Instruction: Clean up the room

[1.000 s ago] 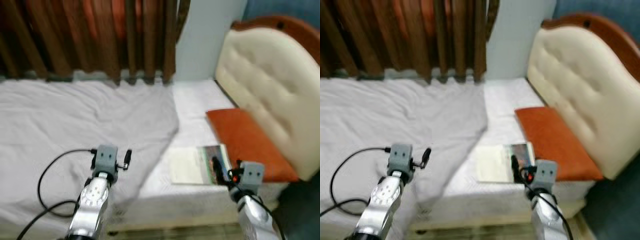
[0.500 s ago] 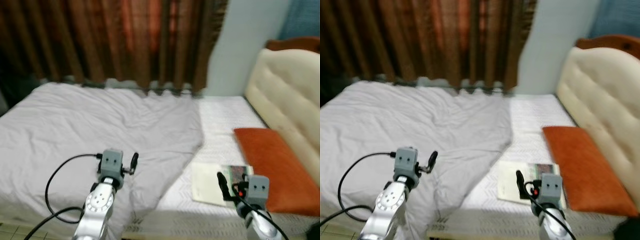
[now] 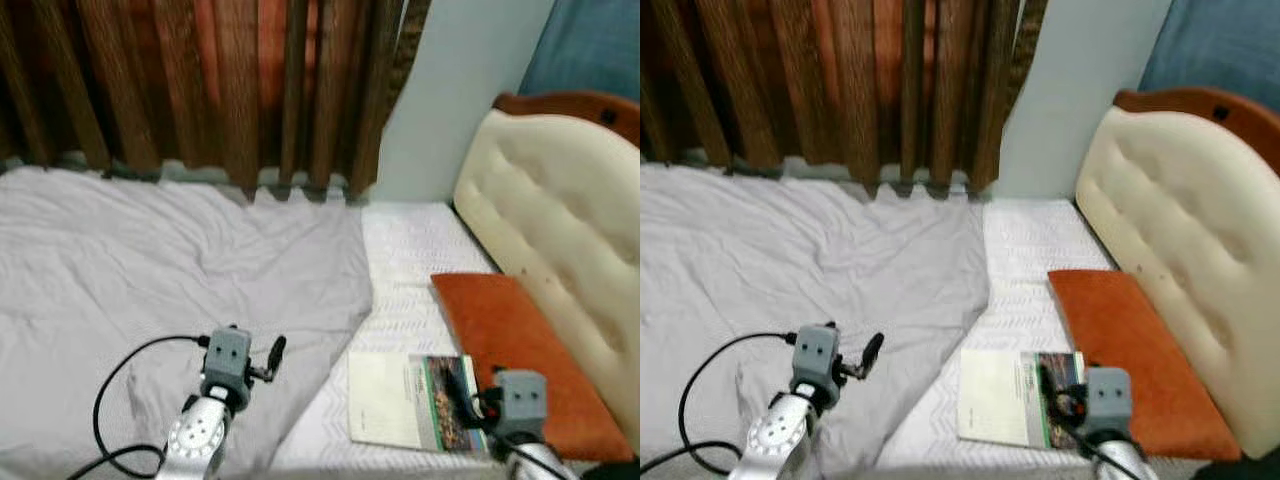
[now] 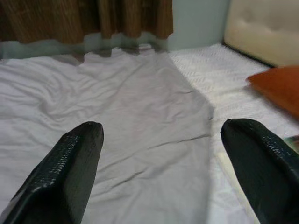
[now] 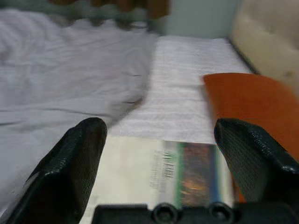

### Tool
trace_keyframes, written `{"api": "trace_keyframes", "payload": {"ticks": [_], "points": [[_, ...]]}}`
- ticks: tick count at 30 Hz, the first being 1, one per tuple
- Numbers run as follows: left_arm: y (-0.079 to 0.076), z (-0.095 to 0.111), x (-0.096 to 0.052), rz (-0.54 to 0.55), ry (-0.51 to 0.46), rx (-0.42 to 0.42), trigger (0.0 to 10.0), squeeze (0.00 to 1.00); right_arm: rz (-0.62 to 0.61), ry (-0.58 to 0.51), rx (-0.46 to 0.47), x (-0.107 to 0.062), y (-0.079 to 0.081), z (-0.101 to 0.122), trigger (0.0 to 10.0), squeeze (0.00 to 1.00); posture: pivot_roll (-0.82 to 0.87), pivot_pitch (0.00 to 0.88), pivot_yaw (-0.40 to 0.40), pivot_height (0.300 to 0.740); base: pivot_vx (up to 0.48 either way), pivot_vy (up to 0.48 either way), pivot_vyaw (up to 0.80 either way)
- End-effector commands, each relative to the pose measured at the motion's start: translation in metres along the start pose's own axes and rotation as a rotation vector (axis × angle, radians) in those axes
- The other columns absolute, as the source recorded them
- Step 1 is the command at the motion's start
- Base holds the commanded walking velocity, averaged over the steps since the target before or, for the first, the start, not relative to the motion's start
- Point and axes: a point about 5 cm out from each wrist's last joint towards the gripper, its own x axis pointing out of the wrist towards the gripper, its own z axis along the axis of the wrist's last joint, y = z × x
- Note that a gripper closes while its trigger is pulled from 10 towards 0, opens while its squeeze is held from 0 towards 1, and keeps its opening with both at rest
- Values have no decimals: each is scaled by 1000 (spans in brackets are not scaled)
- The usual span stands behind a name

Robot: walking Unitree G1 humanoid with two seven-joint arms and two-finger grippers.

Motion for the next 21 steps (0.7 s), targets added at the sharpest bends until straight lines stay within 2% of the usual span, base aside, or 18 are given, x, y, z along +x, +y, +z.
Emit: {"api": "trace_keyframes", "payload": {"ticks": [1,9,21], "points": [[-6,12,6,-18,-58,-2,10000,0,-14,-19,-24,5,-6,8,10000,0,-25,0,-120,740,0,0,0],[-7,18,10,-32,-74,36,10000,0,-16,-33,-16,12,-4,11,10000,0,-37,0,-95,740,254,-331,0],[-7,17,10,-42,-65,10,10000,0,-10,-33,-13,13,0,11,10000,0,-43,2,-87,740,290,-379,0]]}}
